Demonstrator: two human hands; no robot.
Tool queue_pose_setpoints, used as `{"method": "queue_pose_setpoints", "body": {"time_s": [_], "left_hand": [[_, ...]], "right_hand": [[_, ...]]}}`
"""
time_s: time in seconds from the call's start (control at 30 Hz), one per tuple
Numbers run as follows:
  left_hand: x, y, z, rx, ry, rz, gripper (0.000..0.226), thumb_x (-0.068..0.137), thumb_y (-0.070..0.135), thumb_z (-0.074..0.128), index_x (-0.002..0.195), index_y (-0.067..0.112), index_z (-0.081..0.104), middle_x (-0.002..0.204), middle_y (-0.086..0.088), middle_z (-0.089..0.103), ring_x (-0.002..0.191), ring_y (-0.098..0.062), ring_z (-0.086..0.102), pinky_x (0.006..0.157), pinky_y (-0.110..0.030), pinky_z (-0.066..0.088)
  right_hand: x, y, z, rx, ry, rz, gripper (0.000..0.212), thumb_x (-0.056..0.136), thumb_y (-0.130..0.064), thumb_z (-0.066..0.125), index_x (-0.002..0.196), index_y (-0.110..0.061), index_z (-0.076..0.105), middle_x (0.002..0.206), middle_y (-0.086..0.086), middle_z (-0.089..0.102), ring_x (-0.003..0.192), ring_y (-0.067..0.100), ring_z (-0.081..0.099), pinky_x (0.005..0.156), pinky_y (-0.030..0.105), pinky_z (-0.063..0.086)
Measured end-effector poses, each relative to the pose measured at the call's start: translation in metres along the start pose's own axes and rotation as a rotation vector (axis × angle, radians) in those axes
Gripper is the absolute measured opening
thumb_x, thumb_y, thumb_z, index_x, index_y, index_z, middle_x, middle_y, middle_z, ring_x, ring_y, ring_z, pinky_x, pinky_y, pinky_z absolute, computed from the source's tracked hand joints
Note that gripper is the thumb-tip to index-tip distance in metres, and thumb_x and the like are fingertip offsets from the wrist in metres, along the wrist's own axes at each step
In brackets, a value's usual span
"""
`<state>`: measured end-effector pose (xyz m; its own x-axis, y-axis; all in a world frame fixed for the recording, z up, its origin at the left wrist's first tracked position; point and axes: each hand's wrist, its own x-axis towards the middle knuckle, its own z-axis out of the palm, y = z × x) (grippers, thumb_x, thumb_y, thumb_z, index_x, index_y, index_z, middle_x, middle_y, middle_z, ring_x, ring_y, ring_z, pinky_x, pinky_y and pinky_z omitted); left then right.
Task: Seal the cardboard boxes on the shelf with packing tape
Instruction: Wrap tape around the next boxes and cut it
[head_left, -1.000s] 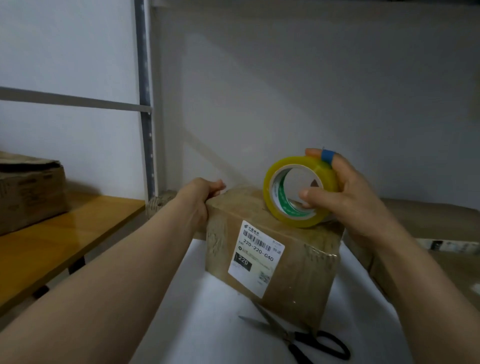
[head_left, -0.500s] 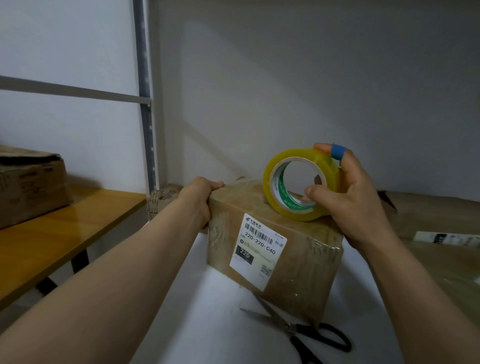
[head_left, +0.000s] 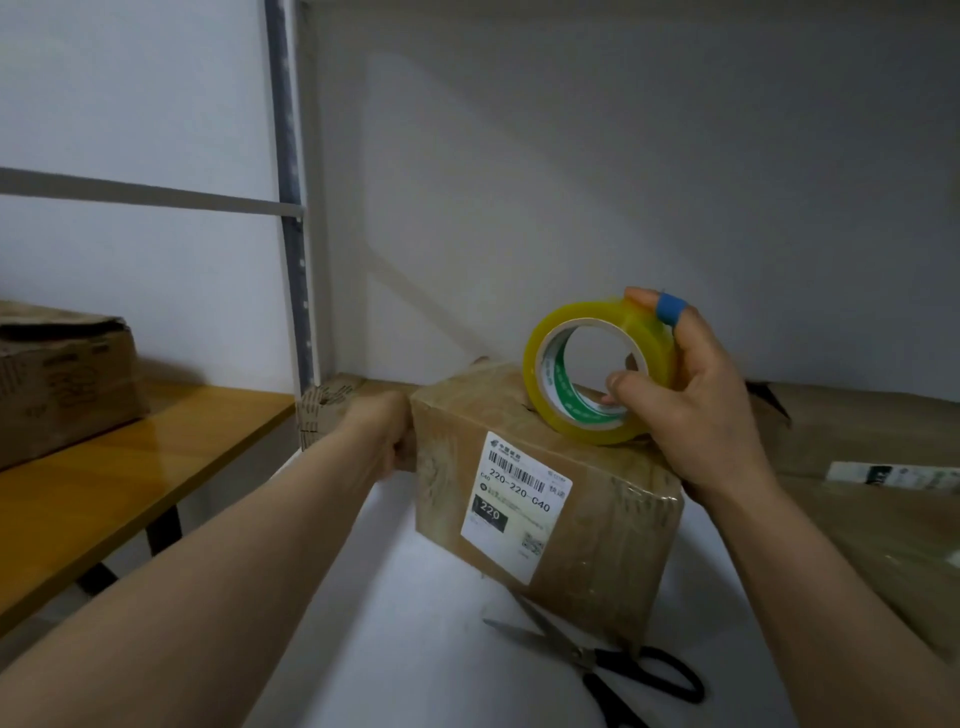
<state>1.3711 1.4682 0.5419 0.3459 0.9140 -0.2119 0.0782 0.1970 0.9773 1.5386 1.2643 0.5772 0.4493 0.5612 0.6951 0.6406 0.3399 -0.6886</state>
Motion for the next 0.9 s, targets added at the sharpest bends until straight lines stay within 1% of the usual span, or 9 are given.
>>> {"method": "queue_pose_setpoints", "body": {"time_s": [0.1, 0.2, 0.27, 0.33, 0.5, 0.6, 0.7, 0.83, 0.9], "left_hand": [[-0.009, 0.032, 0.004, 0.061, 0.065, 0.351, 0.038, 0.105, 0.037, 0.047, 0.104, 0.006, 0.069, 0.093, -0.009, 0.065, 0.075, -0.022, 0.058, 0.070, -0.032, 0.049], [-0.026, 0.048, 0.021, 0.529, -0.060, 0.478, 0.044, 0.108, 0.039, 0.034, 0.129, 0.007, 0.058, 0.126, -0.014, 0.063, 0.113, -0.032, 0.059, 0.102, -0.041, 0.045], [-0.034, 0.045, 0.030, 0.793, -0.058, 0.560, 0.037, 0.109, 0.027, 0.032, 0.129, 0.006, 0.054, 0.133, -0.021, 0.059, 0.121, -0.035, 0.056, 0.103, -0.043, 0.044], [-0.036, 0.044, 0.030, 0.954, -0.077, 0.559, 0.045, 0.110, 0.033, 0.025, 0.130, 0.007, 0.057, 0.136, -0.018, 0.058, 0.124, -0.033, 0.054, 0.106, -0.042, 0.042], [-0.021, 0.044, 0.021, 0.974, -0.140, 0.485, 0.085, 0.098, 0.069, 0.002, 0.143, 0.021, 0.055, 0.146, -0.012, 0.055, 0.137, -0.029, 0.048, 0.119, -0.043, 0.030], [-0.025, 0.046, 0.023, 1.027, -0.136, 0.465, 0.082, 0.101, 0.065, 0.003, 0.146, 0.017, 0.053, 0.151, -0.014, 0.050, 0.142, -0.030, 0.042, 0.119, -0.040, 0.025], [-0.035, 0.049, 0.027, 1.041, -0.143, 0.456, 0.072, 0.107, 0.055, 0.009, 0.148, 0.011, 0.050, 0.154, -0.016, 0.045, 0.145, -0.030, 0.038, 0.119, -0.036, 0.024], [-0.036, 0.047, 0.031, 1.007, -0.129, 0.421, 0.056, 0.110, 0.043, 0.022, 0.160, 0.017, 0.024, 0.164, -0.008, 0.030, 0.150, -0.027, 0.028, 0.119, -0.032, 0.019], [-0.033, 0.043, 0.030, 0.914, -0.051, 0.472, 0.060, 0.106, 0.049, 0.039, 0.157, 0.019, 0.030, 0.157, -0.009, 0.042, 0.143, -0.030, 0.040, 0.115, -0.038, 0.031]], "right_hand": [[-0.003, -0.004, 0.008, 0.016, 0.031, -0.001, 0.062, 0.085, -0.008, 0.072, 0.133, -0.042, 0.054, 0.079, -0.015, 0.064, 0.075, 0.019, 0.066, 0.071, 0.028, 0.058], [-0.006, -0.011, 0.020, 0.030, 0.017, 0.023, 0.064, 0.086, -0.015, 0.074, 0.138, -0.042, 0.050, 0.097, -0.010, 0.068, 0.079, 0.009, 0.068, 0.073, 0.023, 0.057], [-0.008, -0.015, 0.021, 0.017, -0.084, 0.057, 0.073, 0.086, -0.022, 0.077, 0.144, -0.048, 0.041, 0.112, -0.013, 0.065, 0.093, 0.004, 0.068, 0.085, 0.027, 0.056], [-0.005, -0.015, 0.012, 0.052, -0.156, 0.107, 0.081, 0.082, -0.025, 0.080, 0.145, -0.051, 0.036, 0.119, -0.009, 0.064, 0.102, 0.008, 0.068, 0.094, 0.038, 0.057], [0.005, -0.019, -0.002, 0.135, -0.168, 0.142, 0.072, 0.065, -0.025, 0.085, 0.126, -0.037, 0.049, 0.097, 0.008, 0.072, 0.088, 0.025, 0.074, 0.087, 0.052, 0.059], [0.009, -0.027, -0.006, 0.130, -0.159, 0.121, 0.059, 0.072, -0.016, 0.087, 0.122, -0.028, 0.058, 0.093, 0.003, 0.073, 0.084, 0.019, 0.074, 0.079, 0.043, 0.061], [0.010, -0.033, -0.019, 0.144, -0.160, 0.118, 0.061, 0.060, -0.034, 0.088, 0.117, -0.029, 0.066, 0.096, -0.002, 0.075, 0.087, 0.016, 0.074, 0.075, 0.033, 0.057], [0.009, -0.035, -0.024, 0.088, -0.176, 0.095, 0.053, 0.065, -0.037, 0.080, 0.116, -0.030, 0.069, 0.100, -0.004, 0.075, 0.091, 0.013, 0.073, 0.078, 0.032, 0.058], [0.009, -0.034, -0.023, 0.054, -0.155, 0.088, 0.051, 0.067, -0.039, 0.078, 0.117, -0.031, 0.070, 0.100, -0.007, 0.075, 0.091, 0.011, 0.072, 0.078, 0.031, 0.057]]}}
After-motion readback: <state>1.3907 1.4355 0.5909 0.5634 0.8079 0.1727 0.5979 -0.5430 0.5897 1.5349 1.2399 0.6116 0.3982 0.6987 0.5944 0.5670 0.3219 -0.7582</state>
